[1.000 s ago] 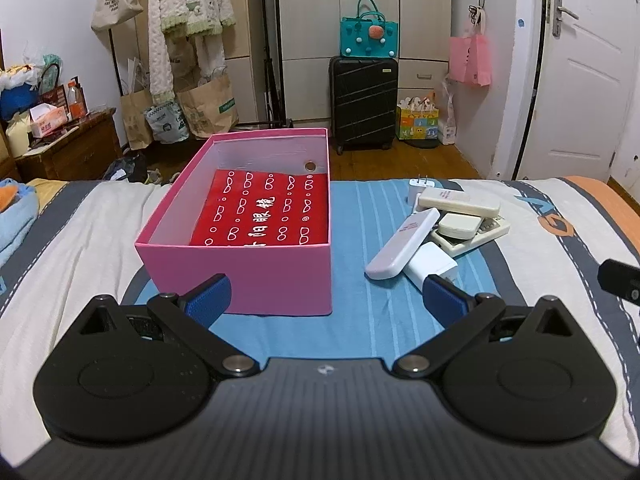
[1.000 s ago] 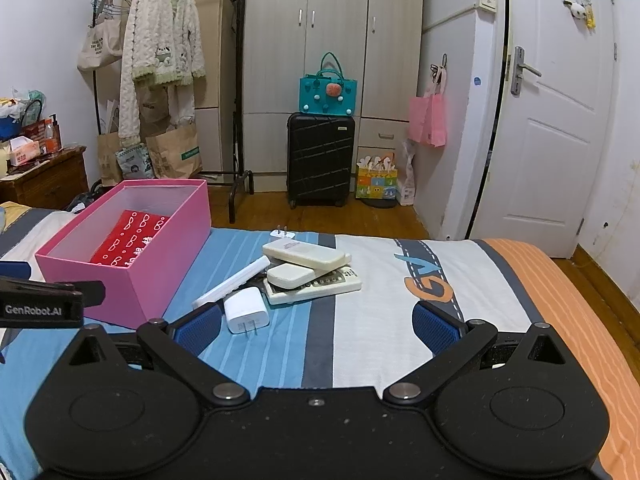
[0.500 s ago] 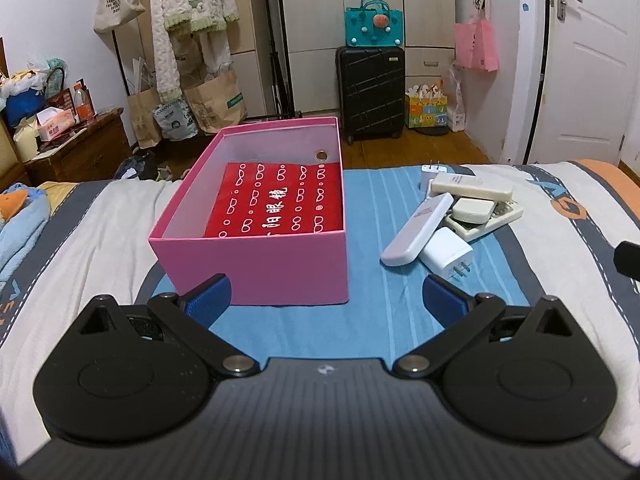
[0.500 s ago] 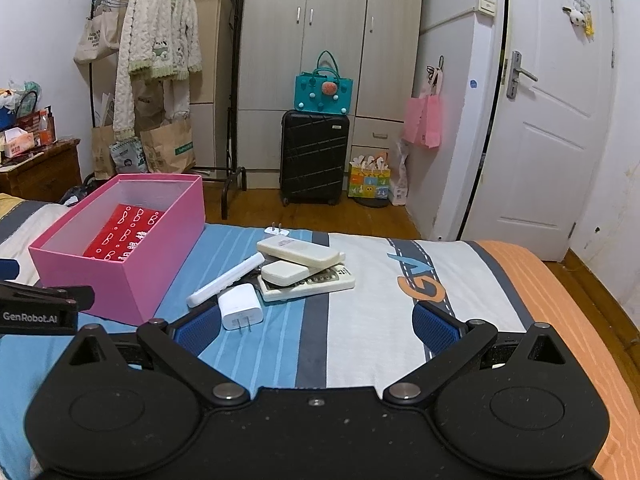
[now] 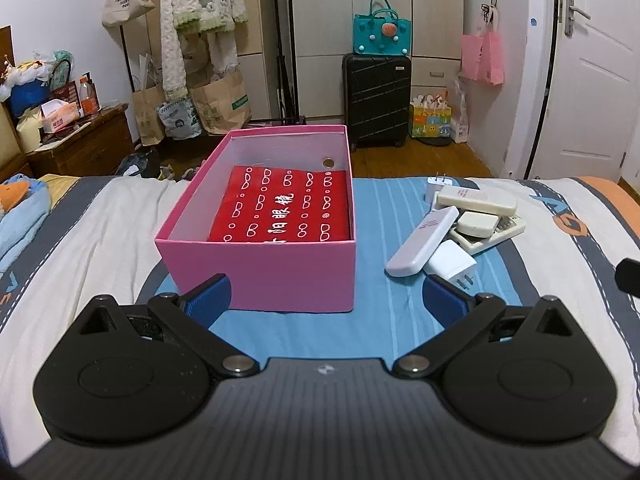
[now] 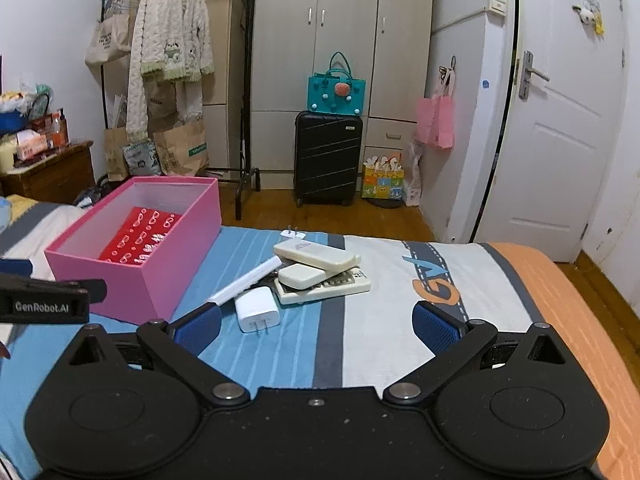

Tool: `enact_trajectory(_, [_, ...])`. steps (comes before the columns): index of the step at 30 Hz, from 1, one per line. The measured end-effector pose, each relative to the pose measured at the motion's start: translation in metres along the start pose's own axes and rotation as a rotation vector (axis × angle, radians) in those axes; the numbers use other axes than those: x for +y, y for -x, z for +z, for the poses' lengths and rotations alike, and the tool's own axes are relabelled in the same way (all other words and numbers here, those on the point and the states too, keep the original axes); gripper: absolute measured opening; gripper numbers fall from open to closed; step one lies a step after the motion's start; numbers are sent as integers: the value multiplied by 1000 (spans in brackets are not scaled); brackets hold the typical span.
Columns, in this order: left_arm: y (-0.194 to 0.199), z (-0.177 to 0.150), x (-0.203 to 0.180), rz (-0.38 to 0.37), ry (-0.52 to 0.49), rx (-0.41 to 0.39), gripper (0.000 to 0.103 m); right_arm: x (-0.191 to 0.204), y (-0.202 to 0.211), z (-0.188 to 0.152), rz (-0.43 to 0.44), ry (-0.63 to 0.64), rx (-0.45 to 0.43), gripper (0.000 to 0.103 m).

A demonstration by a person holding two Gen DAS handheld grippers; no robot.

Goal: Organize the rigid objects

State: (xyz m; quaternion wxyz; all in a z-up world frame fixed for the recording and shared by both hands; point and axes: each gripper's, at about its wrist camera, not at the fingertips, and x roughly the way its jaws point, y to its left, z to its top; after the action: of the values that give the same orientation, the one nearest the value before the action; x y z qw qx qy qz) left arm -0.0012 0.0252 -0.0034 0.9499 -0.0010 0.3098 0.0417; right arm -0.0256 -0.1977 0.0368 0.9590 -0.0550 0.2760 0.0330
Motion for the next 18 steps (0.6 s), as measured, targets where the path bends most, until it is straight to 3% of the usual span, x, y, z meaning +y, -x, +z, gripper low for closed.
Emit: enact_trajectory(18, [5,0,6,-16,31,5,103,6,7,-1,21,0,4,103])
